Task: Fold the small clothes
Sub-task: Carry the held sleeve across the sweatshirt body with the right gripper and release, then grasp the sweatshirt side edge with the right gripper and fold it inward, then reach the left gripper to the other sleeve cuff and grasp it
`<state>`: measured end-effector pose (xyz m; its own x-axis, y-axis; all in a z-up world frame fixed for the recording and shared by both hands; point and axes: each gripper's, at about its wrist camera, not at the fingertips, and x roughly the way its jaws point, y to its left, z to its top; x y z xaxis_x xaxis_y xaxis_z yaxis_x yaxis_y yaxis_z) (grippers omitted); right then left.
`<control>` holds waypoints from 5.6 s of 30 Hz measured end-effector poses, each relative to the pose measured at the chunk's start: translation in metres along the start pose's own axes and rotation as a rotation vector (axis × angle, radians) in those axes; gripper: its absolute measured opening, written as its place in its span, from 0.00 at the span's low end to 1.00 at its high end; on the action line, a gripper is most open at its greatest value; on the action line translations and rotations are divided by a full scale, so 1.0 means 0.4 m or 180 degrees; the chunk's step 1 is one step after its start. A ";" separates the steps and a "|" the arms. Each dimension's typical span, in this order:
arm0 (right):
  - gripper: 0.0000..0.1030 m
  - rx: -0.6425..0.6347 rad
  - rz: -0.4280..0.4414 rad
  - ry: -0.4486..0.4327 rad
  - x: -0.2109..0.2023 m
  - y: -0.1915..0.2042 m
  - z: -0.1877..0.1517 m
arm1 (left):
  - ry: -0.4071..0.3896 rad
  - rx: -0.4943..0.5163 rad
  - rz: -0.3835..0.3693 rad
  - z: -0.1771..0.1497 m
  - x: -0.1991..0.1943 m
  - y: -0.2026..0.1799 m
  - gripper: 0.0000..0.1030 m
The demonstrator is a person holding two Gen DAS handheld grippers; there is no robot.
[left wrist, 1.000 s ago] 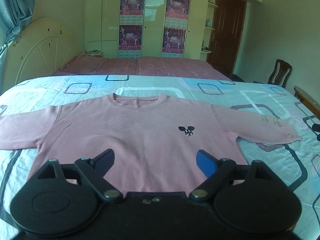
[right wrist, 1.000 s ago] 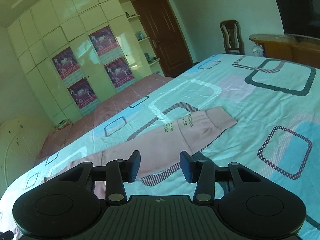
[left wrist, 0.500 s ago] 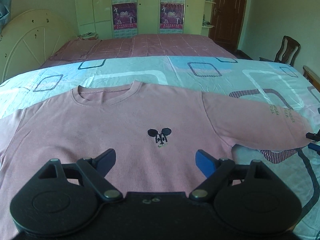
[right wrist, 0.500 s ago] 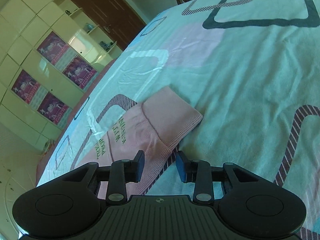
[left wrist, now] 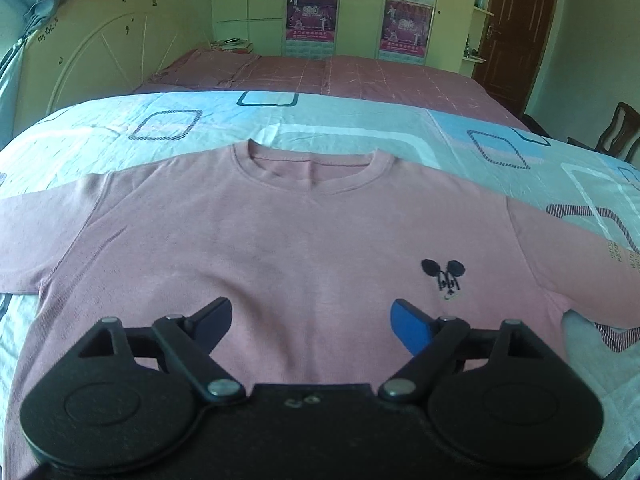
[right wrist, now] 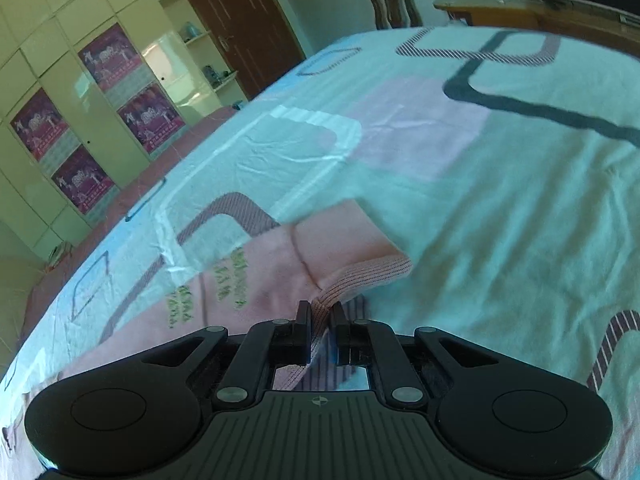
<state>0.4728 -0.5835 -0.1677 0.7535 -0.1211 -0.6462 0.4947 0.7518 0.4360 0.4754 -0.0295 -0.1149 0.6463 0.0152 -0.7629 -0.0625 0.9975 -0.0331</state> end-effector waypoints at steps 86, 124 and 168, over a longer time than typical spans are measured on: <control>0.46 -0.1604 0.0914 0.0354 -0.092 0.536 -0.398 | -0.0419 -0.0128 -0.0480 0.084 0.246 0.348 0.46; 0.00 -0.2061 0.0717 0.0597 0.279 0.766 -0.327 | -0.0277 0.0653 -0.0572 0.175 0.388 0.147 0.53; 0.18 -0.2064 0.0503 0.0637 -0.050 0.637 -0.543 | -0.0385 0.0808 -0.0597 -0.023 0.184 0.226 0.48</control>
<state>0.4896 -0.2488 -0.1799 0.6702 0.0967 -0.7358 -0.0198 0.9934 0.1126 0.5103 0.0611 -0.1802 0.7152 -0.1774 -0.6761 0.2477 0.9688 0.0078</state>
